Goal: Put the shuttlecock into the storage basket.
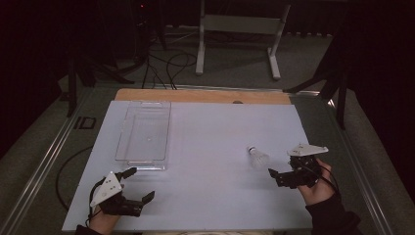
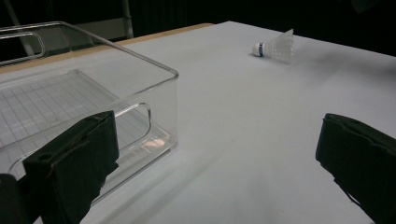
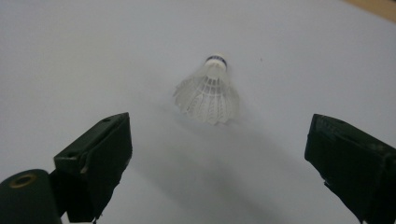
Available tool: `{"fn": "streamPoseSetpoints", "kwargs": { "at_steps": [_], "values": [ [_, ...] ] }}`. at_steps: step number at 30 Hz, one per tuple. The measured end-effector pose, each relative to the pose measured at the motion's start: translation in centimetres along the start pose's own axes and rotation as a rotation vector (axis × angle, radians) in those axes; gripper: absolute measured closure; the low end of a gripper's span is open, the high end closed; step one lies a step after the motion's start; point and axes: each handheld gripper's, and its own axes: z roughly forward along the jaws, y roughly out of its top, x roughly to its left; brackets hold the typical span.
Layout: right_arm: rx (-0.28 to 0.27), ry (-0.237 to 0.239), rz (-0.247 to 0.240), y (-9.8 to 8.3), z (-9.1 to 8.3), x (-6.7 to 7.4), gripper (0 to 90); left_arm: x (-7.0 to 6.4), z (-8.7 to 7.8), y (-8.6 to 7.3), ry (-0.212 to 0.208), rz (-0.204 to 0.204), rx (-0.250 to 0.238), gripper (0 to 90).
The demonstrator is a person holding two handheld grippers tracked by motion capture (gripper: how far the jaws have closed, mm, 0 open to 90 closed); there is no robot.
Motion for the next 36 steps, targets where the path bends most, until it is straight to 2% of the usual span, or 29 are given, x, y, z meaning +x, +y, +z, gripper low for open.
{"fn": "streamPoseSetpoints", "kwargs": {
  "at_steps": [6, 14, 22, 24, 29, 36],
  "values": [
    [0.048, 0.026, 0.036, 0.2, 0.5, -0.4, 7.7, 0.0, 0.0, 0.0, -0.001, 0.000, 0.000, 0.0],
    [0.111, 0.040, 0.058, 0.4, 1.2, -0.8, 7.7, 0.0, 0.0, 0.0, -0.002, 0.000, 0.001, 0.0],
    [0.167, 0.049, 0.054, 0.6, 1.9, -0.9, 7.6, 0.0, 0.1, 0.0, -0.010, 0.000, 0.005, 0.0],
    [0.197, 0.043, 0.069, 0.7, 2.3, -0.9, 7.6, 0.0, 0.1, 0.0, -0.013, -0.001, 0.004, 0.0],
    [0.249, 0.069, 0.091, 0.8, 3.2, -1.4, 7.7, 0.0, 0.0, 0.0, -0.013, 0.000, 0.004, 0.0],
    [0.325, 0.082, 0.086, 0.9, 4.4, -2.0, 7.7, 0.0, 0.1, 0.0, -0.014, -0.001, 0.004, 0.0]
  ]
}}
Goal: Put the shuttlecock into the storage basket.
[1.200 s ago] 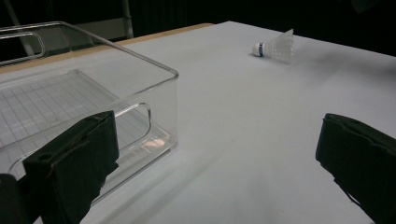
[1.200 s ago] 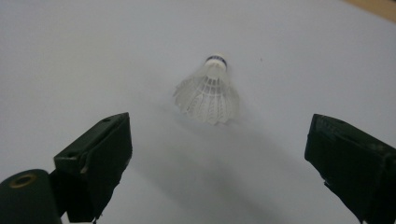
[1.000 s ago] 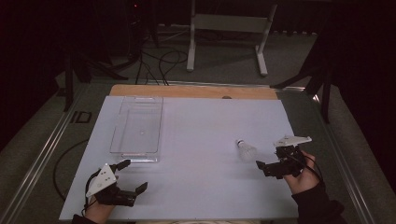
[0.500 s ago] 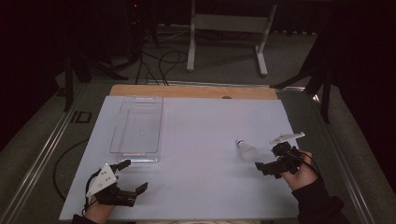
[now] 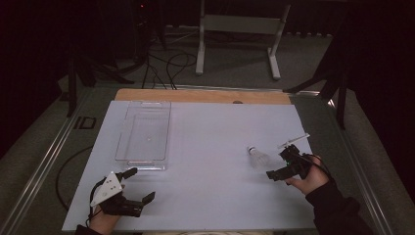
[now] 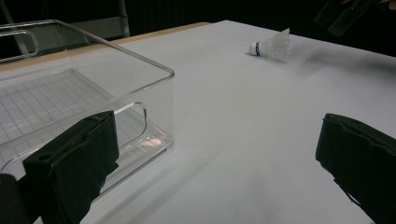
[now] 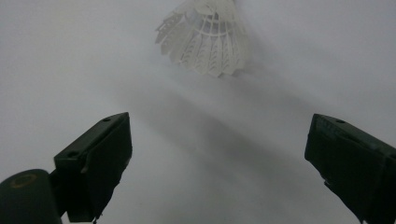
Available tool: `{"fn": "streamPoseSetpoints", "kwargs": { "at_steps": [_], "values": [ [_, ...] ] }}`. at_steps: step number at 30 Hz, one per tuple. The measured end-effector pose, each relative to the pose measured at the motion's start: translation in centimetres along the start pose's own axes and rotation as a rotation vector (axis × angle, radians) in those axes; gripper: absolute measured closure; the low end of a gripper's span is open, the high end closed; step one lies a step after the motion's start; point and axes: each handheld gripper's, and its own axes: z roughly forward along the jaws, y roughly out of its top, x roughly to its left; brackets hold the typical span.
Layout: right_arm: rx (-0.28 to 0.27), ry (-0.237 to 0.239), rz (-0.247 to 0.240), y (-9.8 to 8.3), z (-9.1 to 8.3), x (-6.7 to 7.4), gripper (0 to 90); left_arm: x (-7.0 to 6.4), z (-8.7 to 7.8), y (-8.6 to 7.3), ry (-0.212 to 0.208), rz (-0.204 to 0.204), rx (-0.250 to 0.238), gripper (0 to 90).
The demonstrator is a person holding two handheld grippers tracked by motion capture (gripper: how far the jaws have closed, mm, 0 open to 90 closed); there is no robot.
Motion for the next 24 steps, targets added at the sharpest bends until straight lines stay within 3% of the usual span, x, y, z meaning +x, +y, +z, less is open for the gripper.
{"fn": "streamPoseSetpoints", "kwargs": {
  "at_steps": [15, 24],
  "values": [
    [0.179, 0.035, -0.030, 1.4, 2.4, -1.2, 8.5, 0.0, 0.1, 0.0, -0.005, -0.004, 0.001, 0.0],
    [0.213, 0.048, -0.043, 2.9, 2.9, -1.8, 13.6, 0.0, 0.1, 0.0, -0.006, -0.002, 0.003, 0.0]
  ]
}}
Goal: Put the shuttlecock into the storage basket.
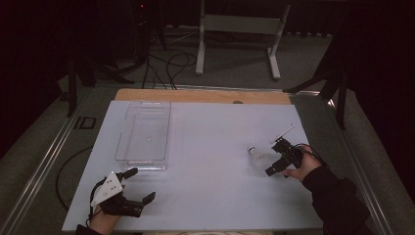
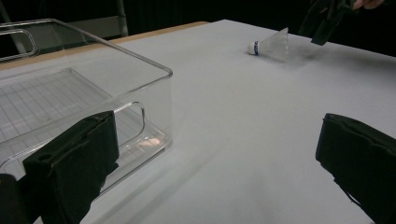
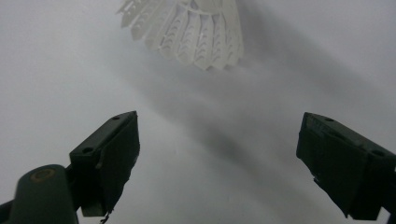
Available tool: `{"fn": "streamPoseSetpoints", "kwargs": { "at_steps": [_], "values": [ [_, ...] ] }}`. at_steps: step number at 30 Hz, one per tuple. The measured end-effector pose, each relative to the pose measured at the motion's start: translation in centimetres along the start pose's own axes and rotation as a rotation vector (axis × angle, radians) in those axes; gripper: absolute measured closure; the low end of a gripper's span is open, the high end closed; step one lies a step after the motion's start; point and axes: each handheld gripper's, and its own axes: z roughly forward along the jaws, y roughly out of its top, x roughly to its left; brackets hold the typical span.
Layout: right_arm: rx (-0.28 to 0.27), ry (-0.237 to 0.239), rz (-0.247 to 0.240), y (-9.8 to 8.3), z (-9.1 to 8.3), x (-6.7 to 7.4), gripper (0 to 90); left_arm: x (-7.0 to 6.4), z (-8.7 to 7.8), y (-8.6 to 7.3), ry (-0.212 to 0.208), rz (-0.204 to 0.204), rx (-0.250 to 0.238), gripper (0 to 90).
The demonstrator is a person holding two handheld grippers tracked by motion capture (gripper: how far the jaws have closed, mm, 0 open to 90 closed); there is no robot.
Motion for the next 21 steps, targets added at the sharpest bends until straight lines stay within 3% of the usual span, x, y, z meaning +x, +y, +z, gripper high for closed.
{"fn": "streamPoseSetpoints", "kwargs": {
  "at_steps": [4, 21],
  "values": [
    [0.014, 0.014, -0.010, 0.6, 0.1, -0.2, 17.3, 0.0, 0.0, 0.0, 0.000, 0.002, 0.003, 0.0],
    [0.041, -0.029, -0.014, 2.8, 0.8, -0.4, 36.6, 0.0, 0.0, 0.0, -0.002, 0.002, 0.004, 0.0]
  ]
}}
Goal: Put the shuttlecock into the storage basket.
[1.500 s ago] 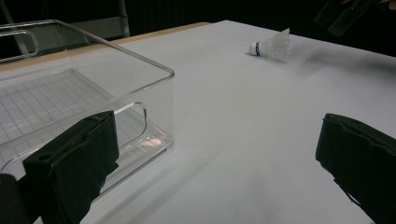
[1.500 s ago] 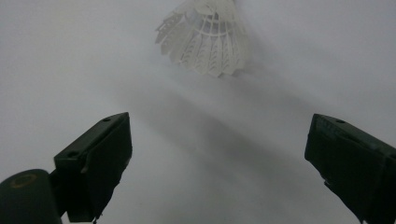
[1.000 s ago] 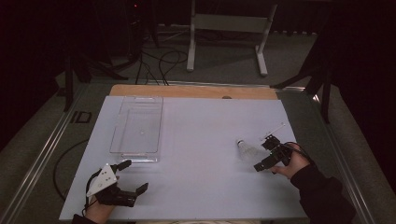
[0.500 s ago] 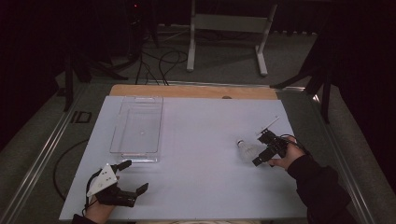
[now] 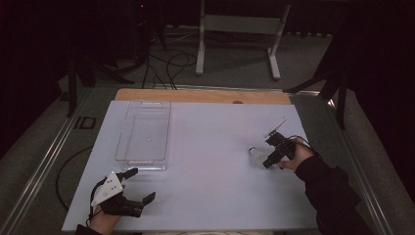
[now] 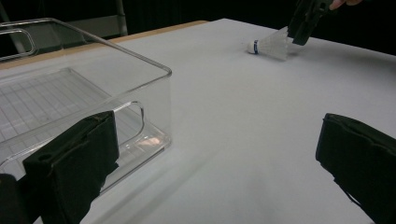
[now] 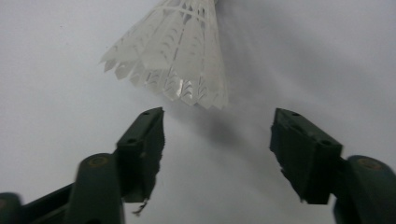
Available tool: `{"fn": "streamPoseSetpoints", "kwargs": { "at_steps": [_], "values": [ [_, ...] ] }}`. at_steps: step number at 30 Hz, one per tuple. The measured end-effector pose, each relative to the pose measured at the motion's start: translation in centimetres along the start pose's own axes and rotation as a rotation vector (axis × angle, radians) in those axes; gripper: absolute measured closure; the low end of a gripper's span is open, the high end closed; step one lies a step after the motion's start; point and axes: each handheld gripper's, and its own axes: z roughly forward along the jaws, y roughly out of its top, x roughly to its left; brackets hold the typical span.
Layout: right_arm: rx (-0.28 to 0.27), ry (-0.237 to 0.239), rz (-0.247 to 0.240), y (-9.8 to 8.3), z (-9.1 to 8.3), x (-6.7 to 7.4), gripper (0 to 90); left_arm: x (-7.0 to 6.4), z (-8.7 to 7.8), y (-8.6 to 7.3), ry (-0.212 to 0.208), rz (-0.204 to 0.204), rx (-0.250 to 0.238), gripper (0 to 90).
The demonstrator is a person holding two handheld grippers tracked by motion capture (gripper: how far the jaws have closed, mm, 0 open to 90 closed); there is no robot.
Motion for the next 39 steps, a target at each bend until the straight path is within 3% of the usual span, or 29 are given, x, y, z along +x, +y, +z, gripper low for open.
{"fn": "streamPoseSetpoints", "kwargs": {
  "at_steps": [4, 15, 21, 24, 30, 39],
  "values": [
    [0.005, -0.025, -0.008, 0.4, 0.3, 0.0, 39.9, 0.0, 0.0, 0.0, 0.000, 0.000, -0.001, 0.0],
    [0.047, -0.002, -0.015, 1.7, 1.6, 0.0, 52.4, 0.0, 0.1, 0.0, -0.004, 0.003, 0.002, 0.0],
    [0.049, 0.013, -0.021, 2.2, 1.8, 0.1, 63.7, 0.0, 0.1, 0.0, -0.006, 0.006, 0.005, 0.0],
    [0.049, 0.030, -0.026, 2.4, 1.9, 0.1, 78.5, 0.0, 0.1, 0.0, -0.008, 0.006, 0.005, 0.0],
    [0.060, 0.044, -0.028, 2.6, 1.9, 0.1, 88.4, 0.0, 0.1, 0.0, -0.009, 0.007, 0.008, 0.0],
    [0.080, 0.058, -0.044, 2.5, 1.8, 0.3, 90.0, 0.0, 0.1, 0.0, -0.010, 0.007, 0.009, 0.0]
  ]
}}
